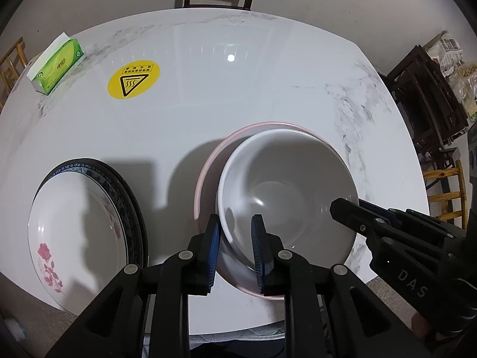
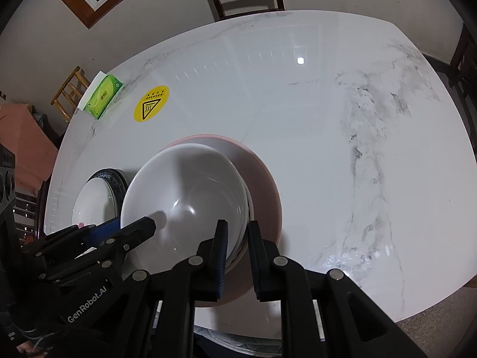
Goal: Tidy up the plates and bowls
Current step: 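Open the left tool to release the 'Rabbit' bowl and withdraw slightly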
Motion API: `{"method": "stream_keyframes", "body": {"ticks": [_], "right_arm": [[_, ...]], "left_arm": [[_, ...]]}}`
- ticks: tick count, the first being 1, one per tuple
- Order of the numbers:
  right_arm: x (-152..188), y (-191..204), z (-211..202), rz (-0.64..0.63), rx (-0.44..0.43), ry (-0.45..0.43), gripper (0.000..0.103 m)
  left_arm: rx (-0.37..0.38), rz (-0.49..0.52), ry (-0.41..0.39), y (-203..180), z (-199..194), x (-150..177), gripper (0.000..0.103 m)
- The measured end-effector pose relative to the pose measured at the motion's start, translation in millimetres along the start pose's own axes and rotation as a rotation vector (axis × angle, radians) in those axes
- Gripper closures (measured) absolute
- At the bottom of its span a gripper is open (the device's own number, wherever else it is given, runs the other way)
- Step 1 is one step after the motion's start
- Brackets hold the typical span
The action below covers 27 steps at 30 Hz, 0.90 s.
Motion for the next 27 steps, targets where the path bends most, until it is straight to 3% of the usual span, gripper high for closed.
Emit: {"method": "stream_keyframes", "body": {"ticks": [8,13,20,27], "right_arm": [[2.2,-0.5,-5.7,0.003,-0.017,-0.017,0.080],[5.4,1.2,-13.2,-0.003,-0.009,-0.048,0.077],[9.7,-1.7,-24.3,0.007,-0.022,-0.080,0.076],[15.4,-6.4,-35.6,0.008,-0.021,-0.118,0.076]], "left_arm": [[0.021,0.020,-0.025,-3.4,-5.4,2.7,0.075],[0.017,0.042,-0.058,-8.2,-13.4,3.8,0.074],[0.011,0.044,-0.108,-7.0,-24.8,9.4,0.063],[-0.010,0.029,-0.169,0.2,-38.4,16.5,0.060]]}}
Point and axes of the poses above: each gripper's, at about its wrist camera, not at the fingertips, and z roughly the way its jaws point, y to its left, x to its underside, the point moved 1 cm from there along z, roughly the way its jaws point, and after that the axes turned 14 degrees about x, right-handed, at the moved point
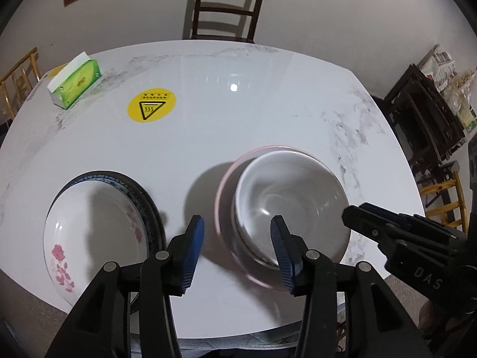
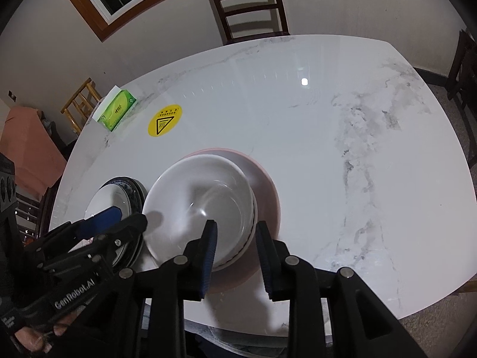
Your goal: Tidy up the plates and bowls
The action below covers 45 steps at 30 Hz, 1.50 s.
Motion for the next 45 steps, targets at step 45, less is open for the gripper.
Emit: {"method": "stream_keyframes", "body": {"ticks": [45], "right_arm": [[12.1,-27.6,33.8,0.080,0.063,0.113,0.075]], "left_arm": [[0.081,-0.329,0.027,66.6,9.2,8.1,0.056]]}}
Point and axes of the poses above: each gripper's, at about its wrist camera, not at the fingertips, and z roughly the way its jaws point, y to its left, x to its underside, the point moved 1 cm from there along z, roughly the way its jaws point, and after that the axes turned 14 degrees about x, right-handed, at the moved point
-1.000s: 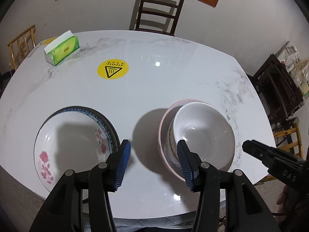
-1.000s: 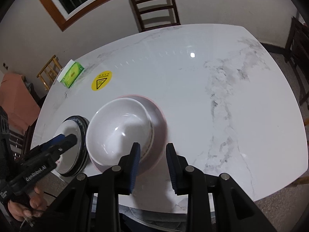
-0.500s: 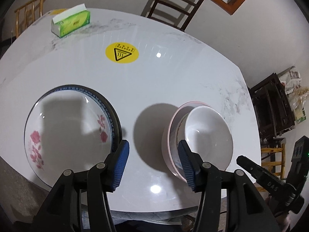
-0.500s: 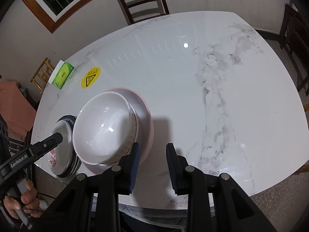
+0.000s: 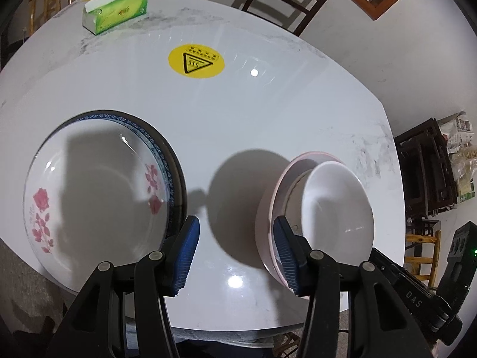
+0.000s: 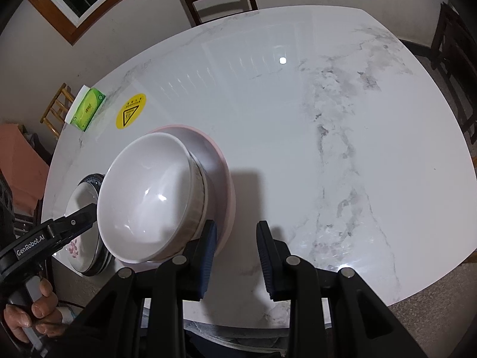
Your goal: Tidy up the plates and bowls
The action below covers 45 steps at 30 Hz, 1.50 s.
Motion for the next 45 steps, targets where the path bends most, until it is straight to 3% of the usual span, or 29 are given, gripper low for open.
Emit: {"method": "stream_keyframes", "body": {"ticks": [23,45], "right_arm": [[-11.0,10.1,27.2,-0.011,0.023,0.044,0.075],[-9.9,10.9,26.5,-0.020,0.041,0.022,0.075]], "left_arm": [[0.008,0.017,0.078,-4.1,36.9,-2.9,0.081],[0.004,0.031,0.063,-5.8,38.7,-0.8,0.081]]}}
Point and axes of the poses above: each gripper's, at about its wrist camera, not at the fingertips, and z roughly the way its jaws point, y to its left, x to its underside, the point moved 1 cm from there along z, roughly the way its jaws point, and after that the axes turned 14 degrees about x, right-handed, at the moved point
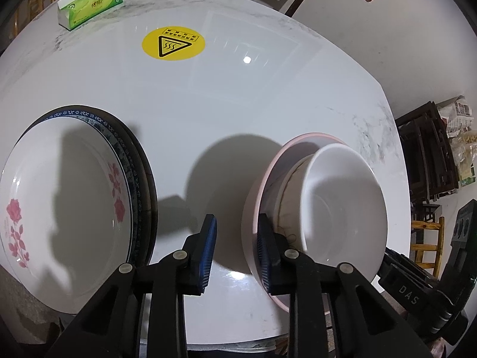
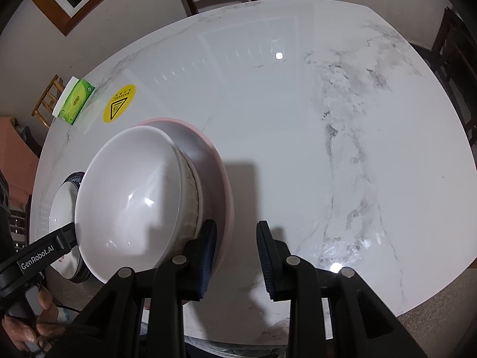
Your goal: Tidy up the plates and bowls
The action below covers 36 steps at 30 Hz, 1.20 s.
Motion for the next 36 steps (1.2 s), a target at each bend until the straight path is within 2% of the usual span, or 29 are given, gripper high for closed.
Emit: {"method": "stream_keyframes", "body": {"ticks": [5,8,11,36], "right_arm": [[0.1,-1.7,0.8,0.019,-0.016,-0.003,0.076],[0.4,-2.0,1.1,0.037,-0.033,-0.002,0.082],[-0.5,1.0,0.2,0.038,-0.049,-0.004,0.091],[-1.3,7.2,-2.5,0.059,-0.039,-0.016,0.091]], "left_arm": [[0.008,0.027,-0.003,-4.5,0.8,0.8,0.091],[0.014,0.036,-0.002,-7.5,1.8,0.7,0.097],[0.013,0.033,-0.003,-7.4,2.2,0.5,0.097],[-0.015,0.060,-0.005,-10.3,-0.2,3.1,0.098]]}}
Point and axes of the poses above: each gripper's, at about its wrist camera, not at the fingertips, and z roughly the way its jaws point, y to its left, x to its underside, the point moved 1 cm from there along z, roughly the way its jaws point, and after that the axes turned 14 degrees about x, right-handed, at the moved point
